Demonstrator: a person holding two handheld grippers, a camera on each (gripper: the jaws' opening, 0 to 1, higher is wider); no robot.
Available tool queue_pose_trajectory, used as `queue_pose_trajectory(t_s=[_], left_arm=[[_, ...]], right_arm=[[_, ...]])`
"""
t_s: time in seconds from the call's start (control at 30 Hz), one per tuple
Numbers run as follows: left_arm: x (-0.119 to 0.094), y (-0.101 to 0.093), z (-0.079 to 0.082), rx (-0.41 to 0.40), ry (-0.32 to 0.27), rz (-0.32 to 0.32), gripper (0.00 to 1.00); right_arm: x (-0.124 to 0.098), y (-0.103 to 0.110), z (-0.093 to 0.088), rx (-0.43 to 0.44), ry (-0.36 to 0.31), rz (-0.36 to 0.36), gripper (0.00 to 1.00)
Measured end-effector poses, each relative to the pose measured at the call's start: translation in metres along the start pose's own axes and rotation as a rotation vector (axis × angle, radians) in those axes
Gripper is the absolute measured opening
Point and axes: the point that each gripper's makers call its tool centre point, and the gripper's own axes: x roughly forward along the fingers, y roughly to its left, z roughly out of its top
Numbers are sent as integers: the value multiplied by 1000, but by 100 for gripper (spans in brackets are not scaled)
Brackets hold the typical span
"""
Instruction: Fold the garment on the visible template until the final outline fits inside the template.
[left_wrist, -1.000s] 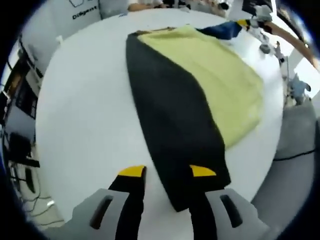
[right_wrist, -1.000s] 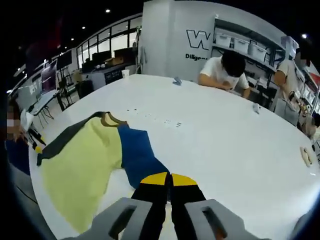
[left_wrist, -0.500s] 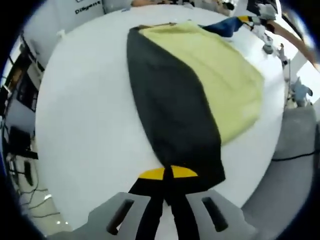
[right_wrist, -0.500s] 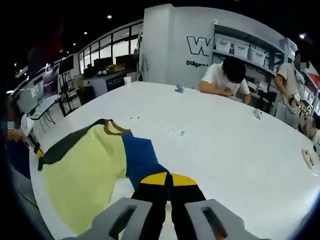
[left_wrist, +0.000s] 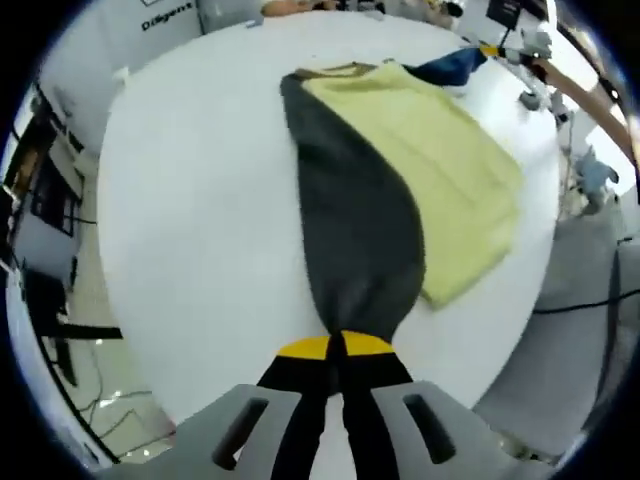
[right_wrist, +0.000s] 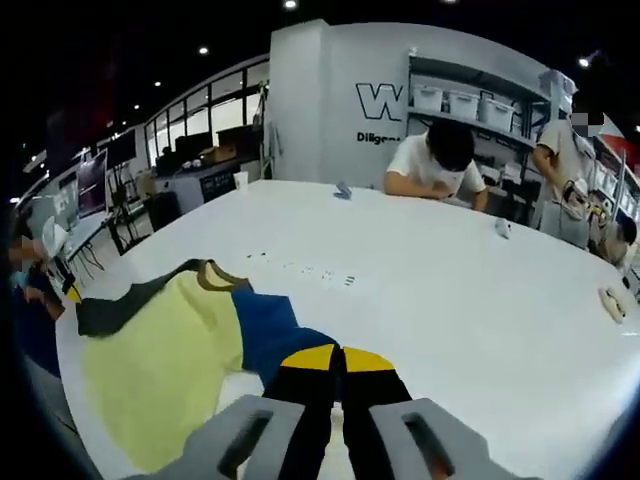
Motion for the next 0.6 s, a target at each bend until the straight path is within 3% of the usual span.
queue_pose_trajectory(t_s=[0.13,0.17,0.23,0.3,0.37,0.43,0.53,0.6], left_arm=[[-5,33,18,-12,-6,101,6],[-4,54,28,-2,-22,149,6],[-8,73,43,-3,-75,241,6],[-9,94,49,-22,-75,299,6],[-14,110,61,-19,-85,354,6],[-15,117,64,-23,-80,370,6],[-23,157,62,-47,-11,475,6],[-23,166,64,-54,-19,488,6]], right_arm=[[0,-8,1,17,-4,-26,0],[0,-11,1,21,-5,-33,0],[0,-17,2,29,-9,-48,0],[1,-23,3,38,-14,-64,0],[1,-36,5,108,-37,-98,0],[1,-41,5,133,-44,-111,0],[-7,-76,9,195,-93,-245,0],[-6,-82,7,202,-90,-243,0]])
